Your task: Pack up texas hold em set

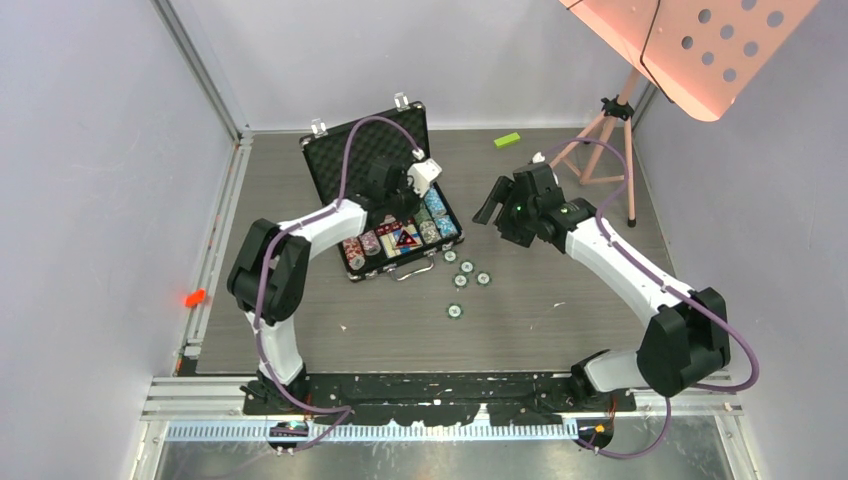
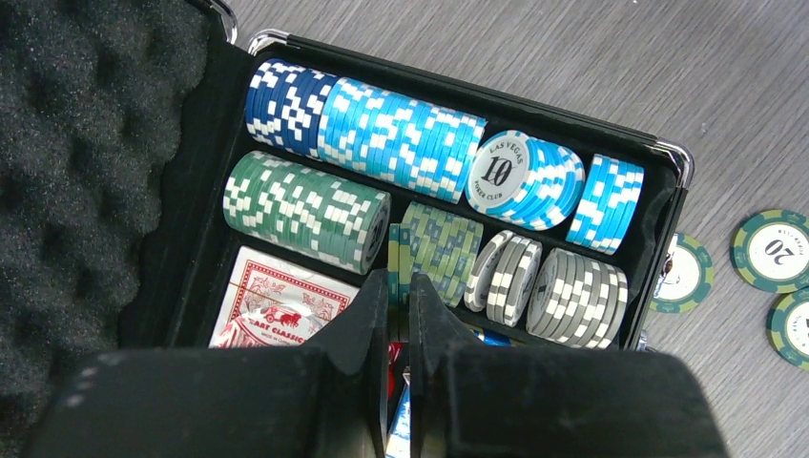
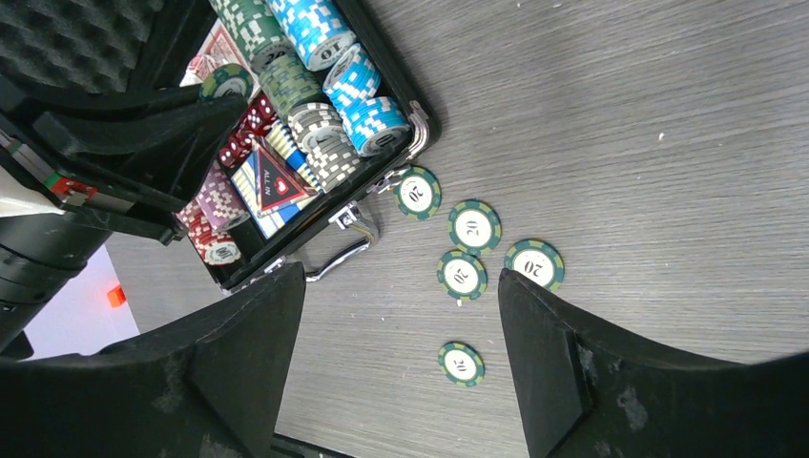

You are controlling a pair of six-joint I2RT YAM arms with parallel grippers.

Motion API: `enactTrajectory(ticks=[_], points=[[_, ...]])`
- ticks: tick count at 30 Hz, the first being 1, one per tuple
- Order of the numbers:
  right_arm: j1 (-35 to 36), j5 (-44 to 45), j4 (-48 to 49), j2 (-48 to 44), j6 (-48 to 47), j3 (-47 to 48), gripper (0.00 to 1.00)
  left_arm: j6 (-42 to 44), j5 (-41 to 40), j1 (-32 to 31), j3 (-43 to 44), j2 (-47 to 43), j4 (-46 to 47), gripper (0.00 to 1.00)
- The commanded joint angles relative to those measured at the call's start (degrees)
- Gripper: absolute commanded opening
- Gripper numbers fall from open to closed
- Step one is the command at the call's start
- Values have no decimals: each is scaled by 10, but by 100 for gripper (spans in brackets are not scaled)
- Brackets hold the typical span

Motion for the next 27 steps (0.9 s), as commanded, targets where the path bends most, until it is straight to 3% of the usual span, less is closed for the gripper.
enactTrajectory(ticks=[1, 27], points=[[-2, -18, 10, 12, -8, 30, 80, 20, 12, 2, 32, 8, -13, 0], [-8, -29, 10, 28, -6, 36, 79, 60, -22, 2, 78, 70, -64, 0]])
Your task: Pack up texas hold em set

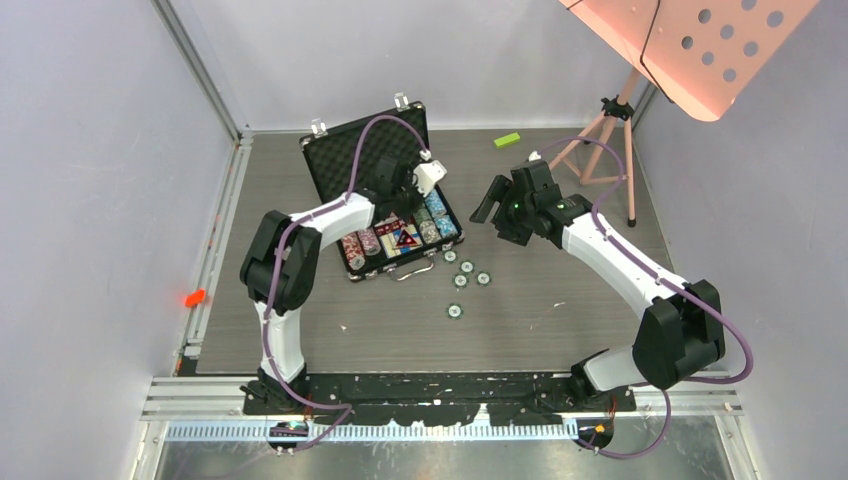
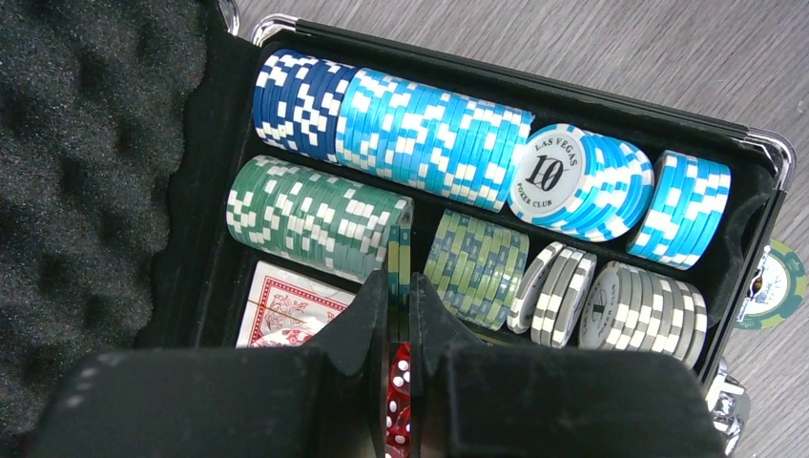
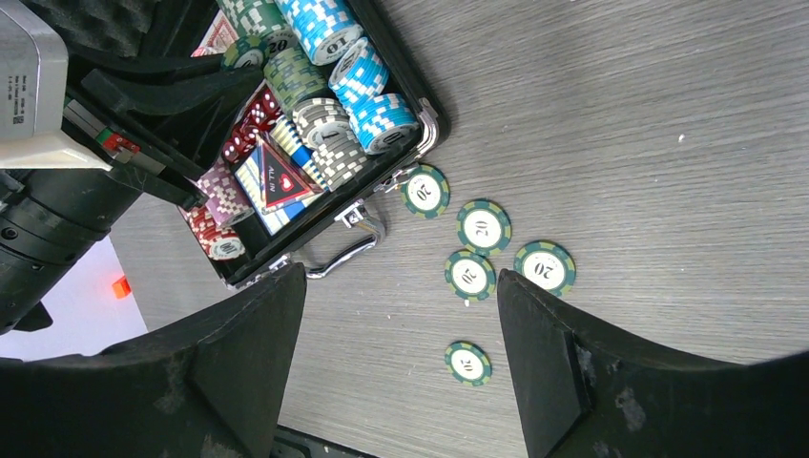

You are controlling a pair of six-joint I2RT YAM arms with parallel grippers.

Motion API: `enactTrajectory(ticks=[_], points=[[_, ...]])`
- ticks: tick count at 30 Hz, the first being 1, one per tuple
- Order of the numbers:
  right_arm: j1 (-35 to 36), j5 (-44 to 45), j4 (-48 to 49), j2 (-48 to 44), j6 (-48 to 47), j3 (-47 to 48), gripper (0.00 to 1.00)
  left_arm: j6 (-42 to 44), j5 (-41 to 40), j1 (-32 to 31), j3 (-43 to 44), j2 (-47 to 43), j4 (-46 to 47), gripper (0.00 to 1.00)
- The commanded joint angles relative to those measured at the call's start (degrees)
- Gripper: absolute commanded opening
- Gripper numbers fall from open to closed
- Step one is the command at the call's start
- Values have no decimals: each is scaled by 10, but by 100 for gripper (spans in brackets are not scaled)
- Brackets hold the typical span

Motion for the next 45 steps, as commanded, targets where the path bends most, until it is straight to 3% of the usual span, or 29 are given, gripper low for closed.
enactTrajectory(ticks=[1, 5, 9, 20, 25, 28, 29, 34, 37, 40, 45], points=[[-3, -7, 10, 2, -4, 23, 79, 17, 2, 1, 26, 16, -35, 0], [-3, -8, 10, 1, -5, 23, 79, 5, -21, 1, 32, 14, -36, 15], [-3, -10, 10, 1, -5, 22, 79, -5, -38, 2, 18, 2, -11, 38], [-3, -7, -8, 10, -15, 23, 79, -28, -21, 1, -11, -49, 23, 39], [-2, 24, -79, 48, -29, 42, 91, -91, -19, -7, -38, -114, 19, 68], [7, 71, -120, 71, -41, 54, 95, -138, -33, -9, -60, -161, 19, 96], [10, 90, -142, 82, -44, 62, 96, -162, -45, -9, -69, -184, 20, 99], [53, 147, -194, 100, -60, 75, 96, -305, -117, -9, -132, -265, 11, 100], [61, 138, -176, 90, -53, 49, 89, -436, -153, -4, -142, -293, -73, 100], [62, 123, -160, 89, -43, 23, 83, -449, -115, -1, -151, -307, -134, 100], [66, 95, -139, 110, -41, 0, 74, -440, -106, -1, -211, -355, -133, 100]])
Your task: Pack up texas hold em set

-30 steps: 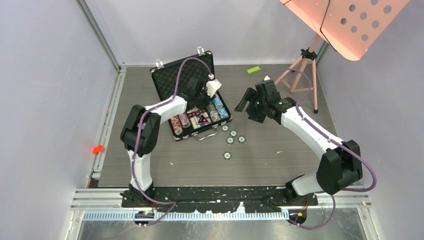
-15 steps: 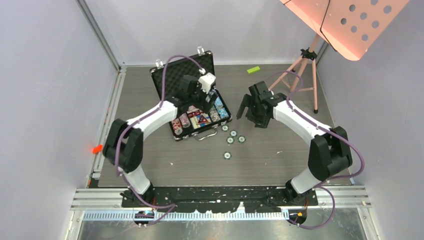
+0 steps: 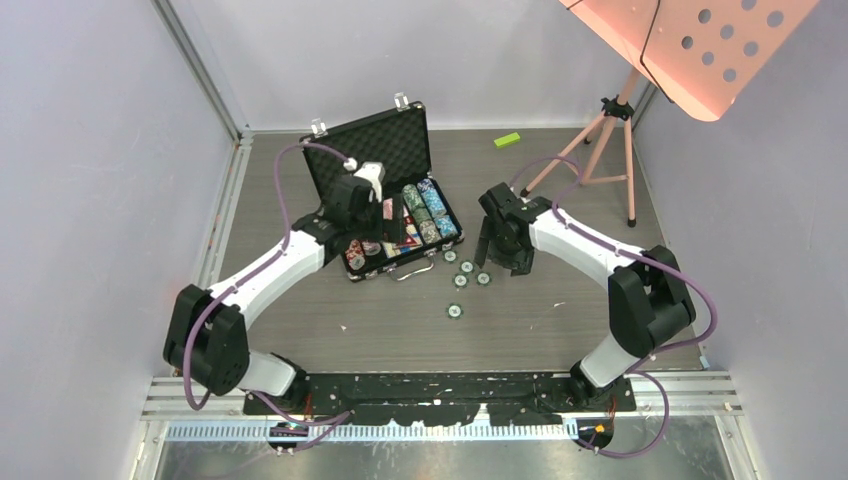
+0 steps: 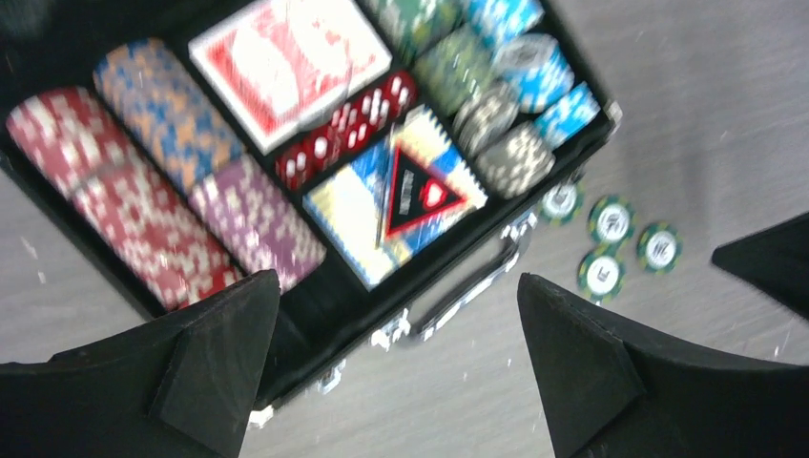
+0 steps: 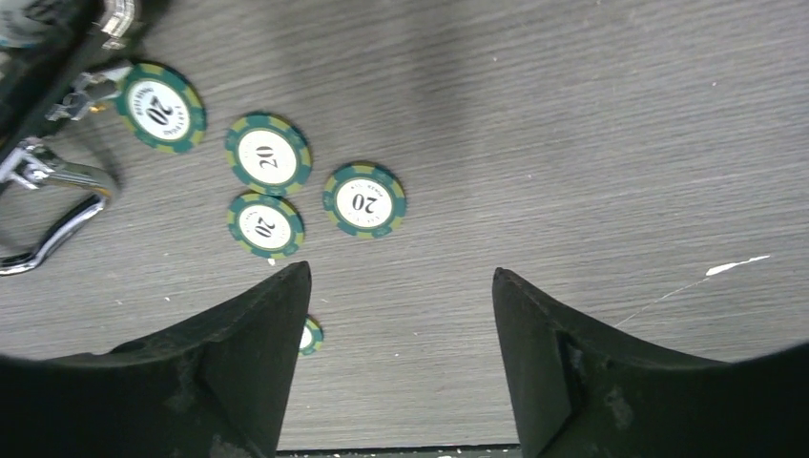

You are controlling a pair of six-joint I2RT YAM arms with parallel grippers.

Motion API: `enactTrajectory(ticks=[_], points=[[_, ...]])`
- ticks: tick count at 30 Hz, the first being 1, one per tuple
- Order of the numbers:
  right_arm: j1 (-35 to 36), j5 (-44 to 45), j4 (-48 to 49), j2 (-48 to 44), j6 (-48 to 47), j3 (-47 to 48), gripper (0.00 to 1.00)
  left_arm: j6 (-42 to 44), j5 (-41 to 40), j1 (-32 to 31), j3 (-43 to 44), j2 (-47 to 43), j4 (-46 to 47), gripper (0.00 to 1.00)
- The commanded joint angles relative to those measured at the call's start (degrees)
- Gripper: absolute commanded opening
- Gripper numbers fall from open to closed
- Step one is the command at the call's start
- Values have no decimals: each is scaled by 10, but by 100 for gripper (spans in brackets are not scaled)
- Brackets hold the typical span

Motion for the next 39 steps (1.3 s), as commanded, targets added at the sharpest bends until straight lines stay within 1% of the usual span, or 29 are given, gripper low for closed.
enactTrajectory(ticks=[1, 5, 7, 16, 23, 34, 38, 39], points=[[3, -19, 29, 9, 8, -15, 72, -30, 5, 1, -45, -56, -38, 100], [7, -35, 55, 16, 8, -20, 68, -32, 1, 1, -67, -87, -38, 100], [11, -34, 66, 15, 10, -24, 67, -34, -6, 1, -74, -97, -40, 100], [15, -23, 71, 56, 9, -9, 68, -40, -23, 1, -98, -132, -39, 100], [15, -16, 77, 78, 8, -14, 68, -42, -64, 1, -92, -140, -63, 100], [19, -4, 66, 112, 8, 1, 68, -51, -55, 1, -92, -140, -63, 98], [21, 3, 62, 121, 7, 4, 66, -52, -55, 1, -93, -137, -62, 98], [21, 6, 59, 123, 6, 6, 64, -51, -55, 1, -93, -136, -62, 98]])
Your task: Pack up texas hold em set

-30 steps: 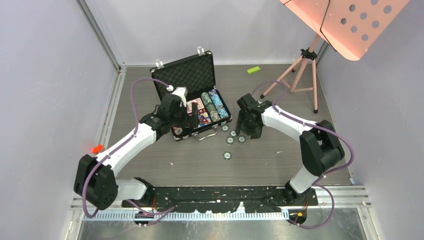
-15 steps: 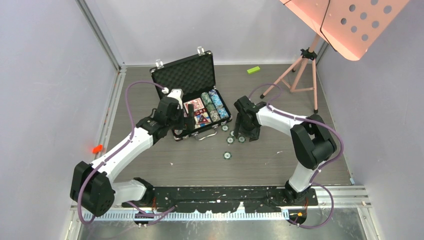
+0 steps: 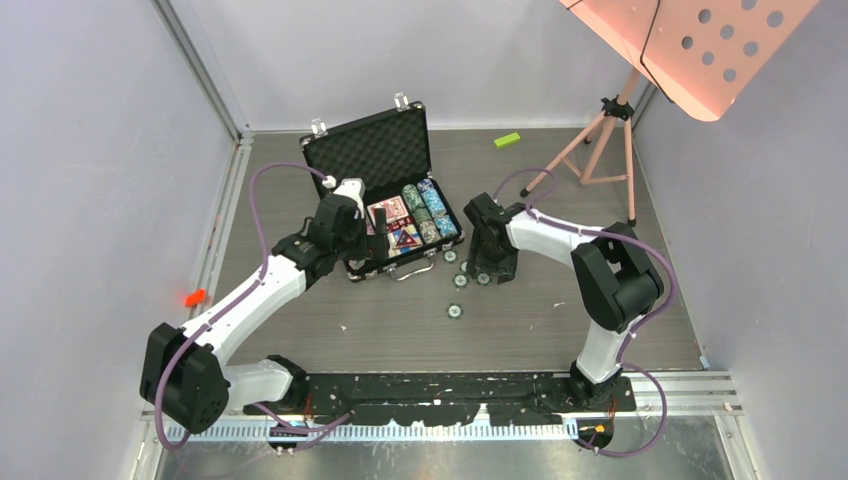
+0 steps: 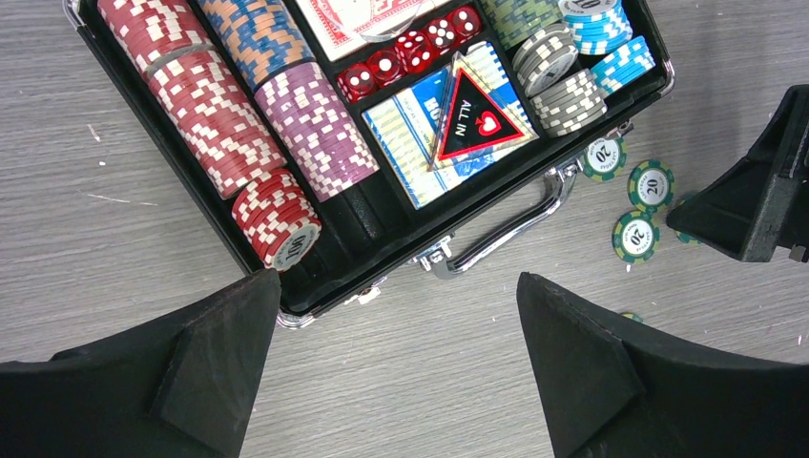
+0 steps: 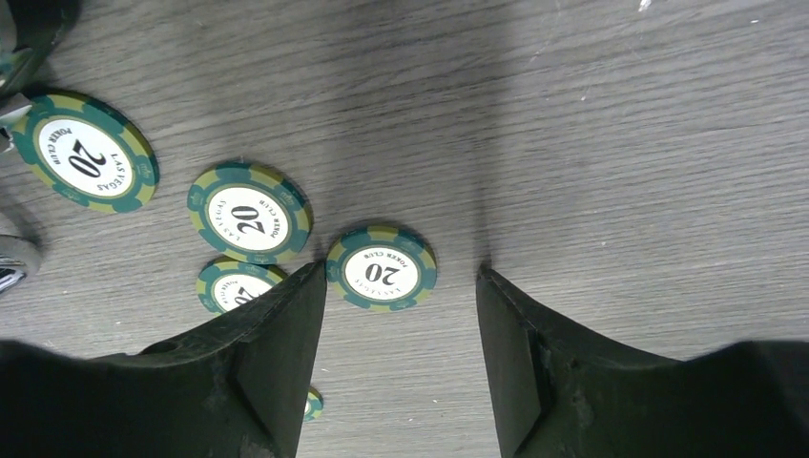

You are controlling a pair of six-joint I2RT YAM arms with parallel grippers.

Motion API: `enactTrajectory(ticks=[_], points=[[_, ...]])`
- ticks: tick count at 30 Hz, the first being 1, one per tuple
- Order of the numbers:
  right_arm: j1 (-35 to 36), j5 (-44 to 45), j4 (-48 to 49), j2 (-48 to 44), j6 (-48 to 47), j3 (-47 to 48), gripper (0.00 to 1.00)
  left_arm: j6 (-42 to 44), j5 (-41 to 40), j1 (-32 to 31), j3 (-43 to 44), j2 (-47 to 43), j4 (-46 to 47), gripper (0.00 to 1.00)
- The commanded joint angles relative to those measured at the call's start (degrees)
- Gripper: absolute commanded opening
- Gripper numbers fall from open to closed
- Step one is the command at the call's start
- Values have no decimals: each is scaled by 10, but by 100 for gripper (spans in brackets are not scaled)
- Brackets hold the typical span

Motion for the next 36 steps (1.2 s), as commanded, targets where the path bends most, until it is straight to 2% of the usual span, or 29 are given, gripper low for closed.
enactTrajectory(ticks=[1, 11, 13, 17, 18, 23, 31, 36], points=[[5, 24, -4, 18, 2, 16, 63, -7, -4, 1, 6, -10, 4, 98], [9, 36, -33, 49, -5, 37, 60, -6, -4, 1, 5, -8, 3, 98], [11, 36, -33, 51, -4, 38, 58, -7, -4, 1, 4, -9, 3, 98], [11, 29, -28, 47, 2, 37, 44, -10, -2, 1, 2, -13, 3, 98], [11, 27, -26, 41, 4, 35, 43, -10, 3, 1, 1, -13, 5, 98], [11, 21, -24, 3, 8, 34, 39, -10, 53, 1, 3, -3, 16, 98], [11, 12, -6, -110, -15, 12, 35, -50, 163, 1, 8, 30, 62, 99], [11, -22, 23, -150, -37, -6, 32, -77, 255, 1, 37, 74, 82, 99]])
